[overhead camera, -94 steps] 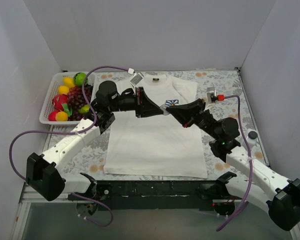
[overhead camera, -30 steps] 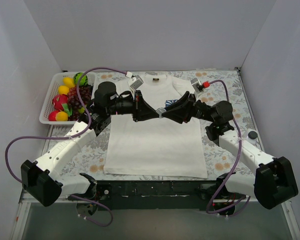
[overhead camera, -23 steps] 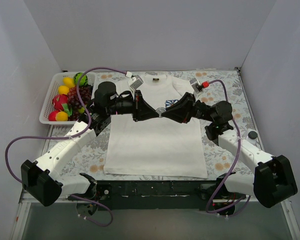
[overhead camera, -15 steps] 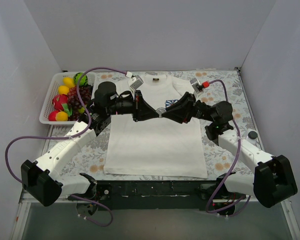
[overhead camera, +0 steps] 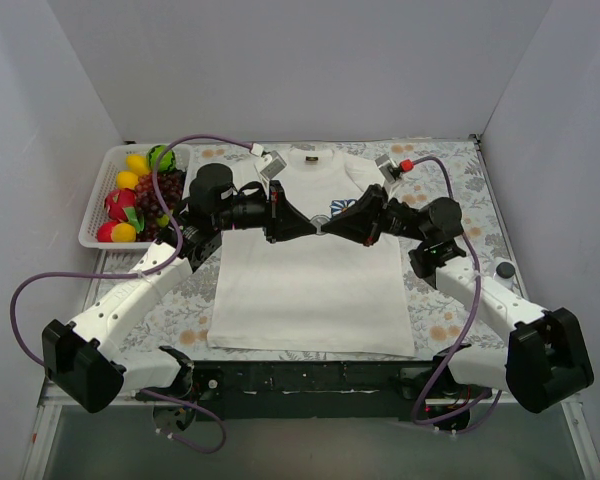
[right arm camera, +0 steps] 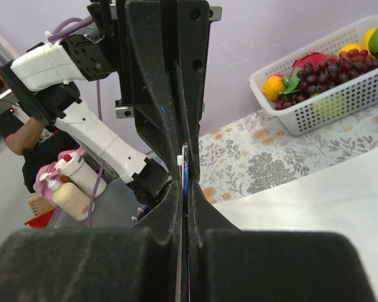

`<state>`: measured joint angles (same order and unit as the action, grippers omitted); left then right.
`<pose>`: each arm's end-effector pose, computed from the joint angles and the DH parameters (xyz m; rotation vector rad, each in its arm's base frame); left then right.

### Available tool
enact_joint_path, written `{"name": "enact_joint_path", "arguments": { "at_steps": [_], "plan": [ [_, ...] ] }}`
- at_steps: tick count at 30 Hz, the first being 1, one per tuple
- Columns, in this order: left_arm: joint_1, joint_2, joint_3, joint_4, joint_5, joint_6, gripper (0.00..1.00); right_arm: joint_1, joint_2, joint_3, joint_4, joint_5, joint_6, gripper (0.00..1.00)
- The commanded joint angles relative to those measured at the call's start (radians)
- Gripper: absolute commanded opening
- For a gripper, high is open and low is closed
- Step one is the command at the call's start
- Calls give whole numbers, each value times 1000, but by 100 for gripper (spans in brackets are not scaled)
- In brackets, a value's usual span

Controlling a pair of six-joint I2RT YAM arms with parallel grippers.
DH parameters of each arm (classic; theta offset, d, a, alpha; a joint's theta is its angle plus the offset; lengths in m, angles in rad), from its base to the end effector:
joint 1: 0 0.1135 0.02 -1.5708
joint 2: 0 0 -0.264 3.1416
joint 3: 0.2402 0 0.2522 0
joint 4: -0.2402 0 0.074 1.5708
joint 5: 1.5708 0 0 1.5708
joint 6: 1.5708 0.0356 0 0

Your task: Pin the brooch onto the clothing

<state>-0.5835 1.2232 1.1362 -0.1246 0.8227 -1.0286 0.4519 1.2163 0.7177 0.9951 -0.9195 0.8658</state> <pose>0.2154 -0.1735 0.3796 0.2487 2.1281 -1.7885 0.2181 0.1374 0.3422 -0.6835 1.2918 1.5952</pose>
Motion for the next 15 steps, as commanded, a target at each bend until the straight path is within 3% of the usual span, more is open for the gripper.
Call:
{"name": "enact_joint_path", "arguments": {
  "at_steps": [1, 5, 15],
  "plan": [
    [-4, -22, 7, -40, -14, 31, 0, -4, -21, 110, -345, 88, -192, 1],
    [-4, -14, 33, -75, -30, 53, 0, -2, -20, 181, -586, 134, -315, 1],
    [-13, -5, 86, -99, -27, 68, 0, 8, 29, 259, -815, 151, -442, 1]
  ]
}}
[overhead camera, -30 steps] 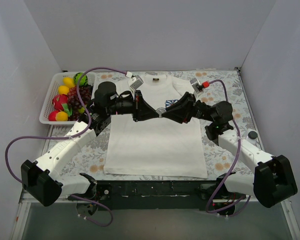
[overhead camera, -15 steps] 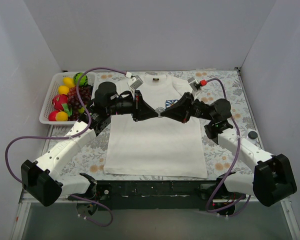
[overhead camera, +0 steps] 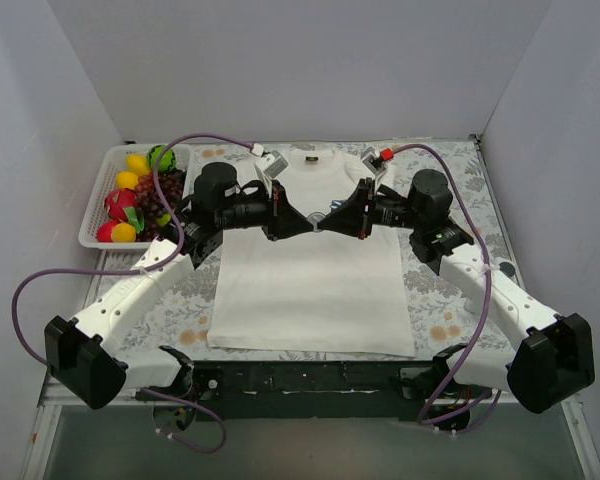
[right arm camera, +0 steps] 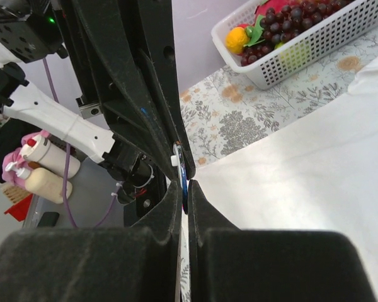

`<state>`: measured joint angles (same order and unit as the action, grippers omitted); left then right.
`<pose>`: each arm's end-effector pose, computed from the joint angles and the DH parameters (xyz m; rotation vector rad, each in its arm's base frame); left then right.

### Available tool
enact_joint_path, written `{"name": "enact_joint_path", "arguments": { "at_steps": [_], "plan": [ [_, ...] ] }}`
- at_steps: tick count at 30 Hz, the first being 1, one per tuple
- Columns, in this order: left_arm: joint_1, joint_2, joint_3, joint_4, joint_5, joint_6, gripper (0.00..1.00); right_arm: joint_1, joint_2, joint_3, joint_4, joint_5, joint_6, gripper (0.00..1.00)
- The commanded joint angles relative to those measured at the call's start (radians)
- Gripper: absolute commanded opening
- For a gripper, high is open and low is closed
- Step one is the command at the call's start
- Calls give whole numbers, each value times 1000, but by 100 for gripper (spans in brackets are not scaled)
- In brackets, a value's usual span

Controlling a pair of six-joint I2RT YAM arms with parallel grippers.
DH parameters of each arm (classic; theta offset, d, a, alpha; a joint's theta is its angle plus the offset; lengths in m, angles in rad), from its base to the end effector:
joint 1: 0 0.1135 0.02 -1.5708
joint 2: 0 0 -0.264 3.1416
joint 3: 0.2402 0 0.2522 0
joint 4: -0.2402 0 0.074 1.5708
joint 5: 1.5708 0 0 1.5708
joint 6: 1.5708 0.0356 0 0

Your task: Pin the brooch onto the clothing

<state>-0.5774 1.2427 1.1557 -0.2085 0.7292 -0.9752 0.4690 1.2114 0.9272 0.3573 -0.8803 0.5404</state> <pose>0.2220 -0.1729 0.3726 0.1674 2.1789 -1.6642 0.2334 0.1490 0.3566 -0.7201 1.5566 1.4266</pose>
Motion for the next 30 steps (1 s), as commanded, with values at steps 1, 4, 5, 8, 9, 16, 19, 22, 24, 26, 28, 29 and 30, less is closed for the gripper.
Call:
{"name": "enact_joint_path", "arguments": {
  "at_steps": [1, 4, 5, 8, 9, 16, 19, 22, 24, 26, 28, 29, 30],
  "plan": [
    [-19, -25, 73, -15, 70, 13, 0, -3, 37, 58, -198, 121, -126, 1],
    [-27, -23, 88, -14, 76, 13, 0, 3, 48, 74, -257, 147, -167, 1],
    [-29, -22, 94, -15, 76, 13, 0, 6, 48, 81, -276, 159, -175, 1],
    [-36, -22, 110, -15, 82, 10, 0, 14, 63, 120, -383, 211, -218, 1],
    [-41, -23, 111, -15, 81, 10, 0, 17, 71, 127, -399, 222, -227, 1],
    [-52, -34, 104, -3, 67, 3, 0, 28, 70, 125, -388, 196, -266, 1],
    [-52, -32, 93, -2, 47, 3, 0, 33, 45, 111, -368, 178, -281, 1],
    [-52, -32, 85, 12, 41, 3, 0, 36, 36, 114, -380, 182, -319, 1],
    [-52, -31, 87, 23, 45, -6, 0, 37, 51, 140, -440, 190, -358, 1],
    [-52, -32, 90, 29, 52, -11, 0, 37, 56, 148, -457, 175, -372, 1],
    [-52, -40, 85, 37, 50, -11, 0, 42, 54, 145, -462, 162, -388, 1],
    [-52, -42, 82, 44, 47, -11, 0, 43, 59, 150, -475, 165, -396, 1],
    [-52, -42, 82, 50, 45, -14, 0, 46, 63, 156, -488, 168, -405, 1]
  ]
}}
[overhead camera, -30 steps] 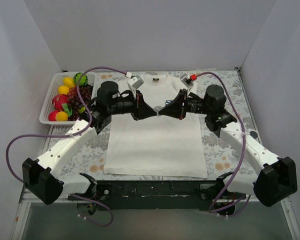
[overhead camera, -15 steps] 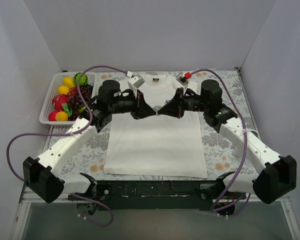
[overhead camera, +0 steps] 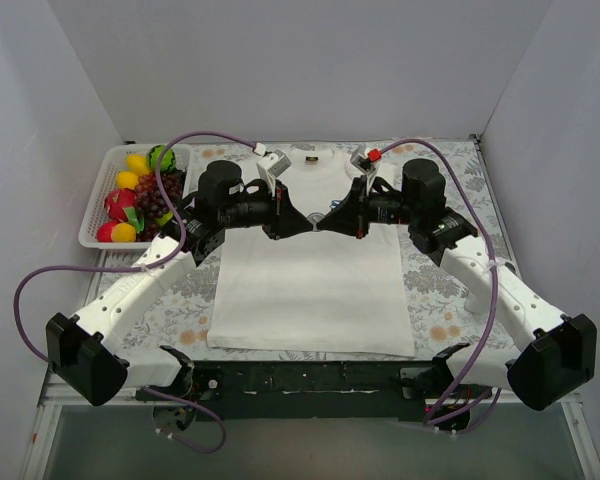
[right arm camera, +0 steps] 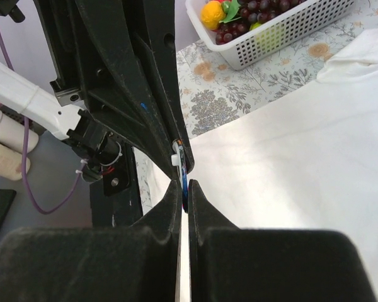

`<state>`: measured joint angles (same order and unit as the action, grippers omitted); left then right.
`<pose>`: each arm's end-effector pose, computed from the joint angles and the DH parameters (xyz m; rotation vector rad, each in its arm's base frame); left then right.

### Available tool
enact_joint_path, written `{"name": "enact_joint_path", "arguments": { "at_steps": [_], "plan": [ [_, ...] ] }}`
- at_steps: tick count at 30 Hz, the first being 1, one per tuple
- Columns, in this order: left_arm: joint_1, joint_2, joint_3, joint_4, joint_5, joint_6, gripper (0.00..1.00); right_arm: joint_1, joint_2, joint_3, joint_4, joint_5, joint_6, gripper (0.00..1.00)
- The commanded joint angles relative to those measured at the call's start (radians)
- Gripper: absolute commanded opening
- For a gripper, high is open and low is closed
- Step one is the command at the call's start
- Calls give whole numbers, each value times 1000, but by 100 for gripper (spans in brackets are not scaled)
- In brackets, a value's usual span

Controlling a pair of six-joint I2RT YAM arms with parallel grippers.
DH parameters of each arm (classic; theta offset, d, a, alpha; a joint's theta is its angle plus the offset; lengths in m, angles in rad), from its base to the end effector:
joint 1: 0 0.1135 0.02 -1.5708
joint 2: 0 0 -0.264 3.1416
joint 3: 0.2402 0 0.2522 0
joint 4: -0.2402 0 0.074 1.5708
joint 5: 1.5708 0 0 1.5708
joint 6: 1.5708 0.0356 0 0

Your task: Pin the brooch onto the clothing

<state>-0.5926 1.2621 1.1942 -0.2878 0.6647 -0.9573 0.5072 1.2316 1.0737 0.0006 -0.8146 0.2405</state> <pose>0.2232 -0.1768 0.3727 0.1187 2.2302 -1.5920 0.2328 0.1590 0.3678 -0.8618 1.6303 1.2346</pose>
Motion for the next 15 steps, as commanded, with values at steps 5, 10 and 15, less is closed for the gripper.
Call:
{"name": "enact_joint_path", "arguments": {
  "at_steps": [5, 10, 15],
  "plan": [
    [-36, -58, 44, 142, 134, -50, 0, 22, 89, 69, -244, 109, -170, 1],
    [-36, -59, 44, 148, 142, -55, 0, 37, 112, 91, -298, 115, -204, 1],
    [-36, -63, 28, 151, 124, -52, 0, 48, 79, 69, -275, 98, -237, 13]
  ]
}}
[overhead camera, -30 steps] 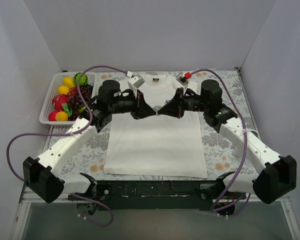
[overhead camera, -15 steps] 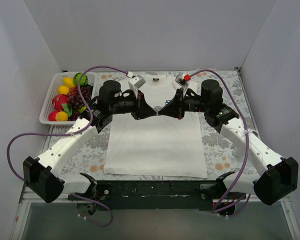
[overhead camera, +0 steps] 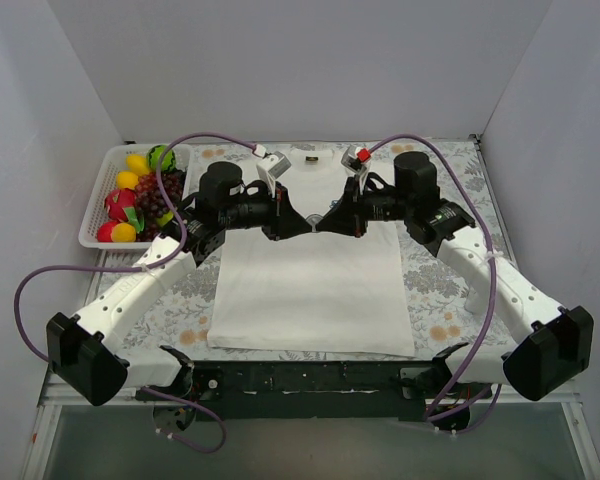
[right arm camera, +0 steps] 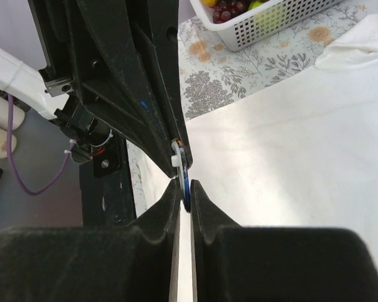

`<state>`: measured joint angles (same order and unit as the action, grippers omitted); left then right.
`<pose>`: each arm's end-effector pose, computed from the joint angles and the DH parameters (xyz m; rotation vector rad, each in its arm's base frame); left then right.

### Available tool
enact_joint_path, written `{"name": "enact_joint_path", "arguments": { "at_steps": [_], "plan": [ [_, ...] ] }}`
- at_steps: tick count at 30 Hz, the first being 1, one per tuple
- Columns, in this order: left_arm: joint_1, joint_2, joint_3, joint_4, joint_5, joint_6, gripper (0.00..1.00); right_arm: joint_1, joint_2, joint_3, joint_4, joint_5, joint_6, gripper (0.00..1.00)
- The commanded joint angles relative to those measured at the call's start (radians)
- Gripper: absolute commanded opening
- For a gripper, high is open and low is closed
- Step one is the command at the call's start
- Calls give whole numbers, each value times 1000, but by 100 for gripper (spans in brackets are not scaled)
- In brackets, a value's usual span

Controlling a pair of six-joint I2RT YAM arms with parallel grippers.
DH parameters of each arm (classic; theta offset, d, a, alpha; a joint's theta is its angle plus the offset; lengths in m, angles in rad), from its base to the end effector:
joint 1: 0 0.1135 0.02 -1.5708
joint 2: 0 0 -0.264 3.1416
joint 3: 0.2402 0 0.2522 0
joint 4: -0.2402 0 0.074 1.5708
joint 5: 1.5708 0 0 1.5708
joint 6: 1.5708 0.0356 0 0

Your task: Pin the brooch onto the clothing

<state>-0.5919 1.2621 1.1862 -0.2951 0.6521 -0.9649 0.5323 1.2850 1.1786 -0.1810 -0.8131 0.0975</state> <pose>0.2236 -0.1763 0.3692 0.0917 2.2474 -1.5800 0.2367 0.1694 0.3725 -0.9750 1.6693 1.1793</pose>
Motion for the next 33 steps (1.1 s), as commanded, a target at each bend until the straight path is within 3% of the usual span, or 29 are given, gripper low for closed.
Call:
{"name": "enact_joint_path", "arguments": {
  "at_steps": [1, 5, 8, 14, 22, 33],
  "plan": [
    [-37, -63, 33, 159, 132, -44, 0, 23, 11, -46, -75, 86, -93, 17],
    [-37, -70, 16, 165, 104, -43, 0, 23, -88, -117, 12, 40, -162, 57],
    [-37, -72, 9, 163, 96, -44, 0, 23, -133, -142, 25, 20, -208, 73],
    [-37, -89, -8, 152, 66, -41, 0, 23, -231, -183, 93, 35, -222, 79],
    [-37, -93, -25, 140, 31, -34, 0, 20, -406, -300, 293, 210, -140, 92],
    [-37, -92, -10, 100, -23, -9, 0, 20, -397, -307, 353, 218, -73, 91]
  ]
}}
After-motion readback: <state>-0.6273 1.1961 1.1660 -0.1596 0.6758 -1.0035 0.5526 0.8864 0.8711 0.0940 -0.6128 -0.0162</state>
